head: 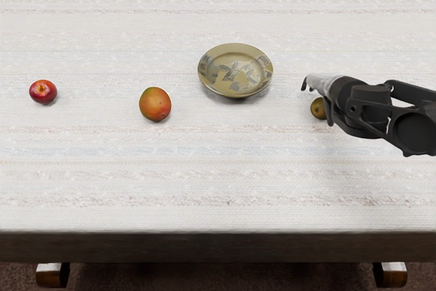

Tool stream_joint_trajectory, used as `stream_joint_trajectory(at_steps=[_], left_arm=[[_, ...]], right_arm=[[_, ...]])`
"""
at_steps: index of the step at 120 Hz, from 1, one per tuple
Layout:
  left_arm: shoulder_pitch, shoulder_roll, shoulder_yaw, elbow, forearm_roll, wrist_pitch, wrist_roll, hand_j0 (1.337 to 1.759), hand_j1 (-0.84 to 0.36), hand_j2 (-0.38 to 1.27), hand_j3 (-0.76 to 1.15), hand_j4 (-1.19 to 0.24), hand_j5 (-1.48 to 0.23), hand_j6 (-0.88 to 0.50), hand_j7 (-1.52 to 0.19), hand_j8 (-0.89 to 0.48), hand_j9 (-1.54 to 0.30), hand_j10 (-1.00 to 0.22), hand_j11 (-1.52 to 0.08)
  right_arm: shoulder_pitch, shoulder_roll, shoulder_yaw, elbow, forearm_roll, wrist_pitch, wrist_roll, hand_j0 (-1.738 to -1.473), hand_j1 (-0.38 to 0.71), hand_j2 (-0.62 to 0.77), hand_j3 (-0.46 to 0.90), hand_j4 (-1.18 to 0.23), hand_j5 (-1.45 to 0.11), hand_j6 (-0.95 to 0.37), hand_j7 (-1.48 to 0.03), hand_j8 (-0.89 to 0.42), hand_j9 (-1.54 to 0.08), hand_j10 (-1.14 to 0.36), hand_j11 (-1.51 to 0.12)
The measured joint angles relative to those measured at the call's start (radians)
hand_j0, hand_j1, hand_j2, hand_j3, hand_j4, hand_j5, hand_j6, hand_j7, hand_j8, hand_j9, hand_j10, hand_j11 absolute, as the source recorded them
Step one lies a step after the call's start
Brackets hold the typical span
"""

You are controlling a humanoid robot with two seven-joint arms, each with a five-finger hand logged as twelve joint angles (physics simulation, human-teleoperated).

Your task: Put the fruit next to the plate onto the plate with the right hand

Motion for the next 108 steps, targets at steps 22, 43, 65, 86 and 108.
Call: stream_joint_trajectory(at_steps=[22,43,65,86,108], left_arm=[[0.000,0.000,0.000,0.000,0.000,0.000,0.000,1.658,0.33,0.00,0.00,-0.02,-0.02,-0.02,-0.02,-0.02,-0.02,-0.02,-0.02],[0.000,0.000,0.000,0.000,0.000,0.000,0.000,1.658,0.33,0.00,0.00,-0.02,-0.02,-0.02,-0.02,-0.02,-0.02,-0.02,-0.02],[0.000,0.000,0.000,0.000,0.000,0.000,0.000,1.658,0.33,0.00,0.00,-0.02,-0.02,-0.02,-0.02,-0.02,-0.02,-0.02,-0.02],[0.000,0.000,0.000,0.000,0.000,0.000,0.000,1.658,0.33,0.00,0.00,-0.02,-0.02,-0.02,-0.02,-0.02,-0.02,-0.02,-0.02],[0.000,0.000,0.000,0.000,0.000,0.000,0.000,1.658,0.33,0.00,0.00,-0.02,-0.02,-0.02,-0.02,-0.02,-0.02,-0.02,-0.02]], right_arm=[[-0.004,-0.004,0.000,0.000,0.000,0.000,0.000,-1.658,0.08,-0.07,0.00,-0.36,-0.47,-0.37,-0.47,-0.36,-0.47,-0.36,-0.47],[-0.010,-0.011,0.000,0.000,0.000,-0.001,0.000,-1.656,0.15,-0.08,0.00,-0.44,-0.58,-0.44,-0.57,-0.40,-0.58,-0.39,-0.59],[-0.013,-0.012,0.001,0.001,0.000,-0.001,0.000,-1.650,0.15,-0.11,0.00,-0.48,-0.65,-0.48,-0.63,-0.35,-0.67,-0.33,-0.68],[-0.015,-0.013,0.001,0.005,0.001,-0.005,-0.001,-1.647,0.17,-0.06,0.00,-0.52,-0.76,-0.44,-0.72,-0.28,-0.76,-0.28,-0.77],[-0.032,-0.018,0.010,0.010,0.008,-0.063,-0.001,-1.646,0.21,0.09,0.00,-0.60,-0.87,-0.42,-0.82,-0.26,-0.86,-0.29,-0.88]])
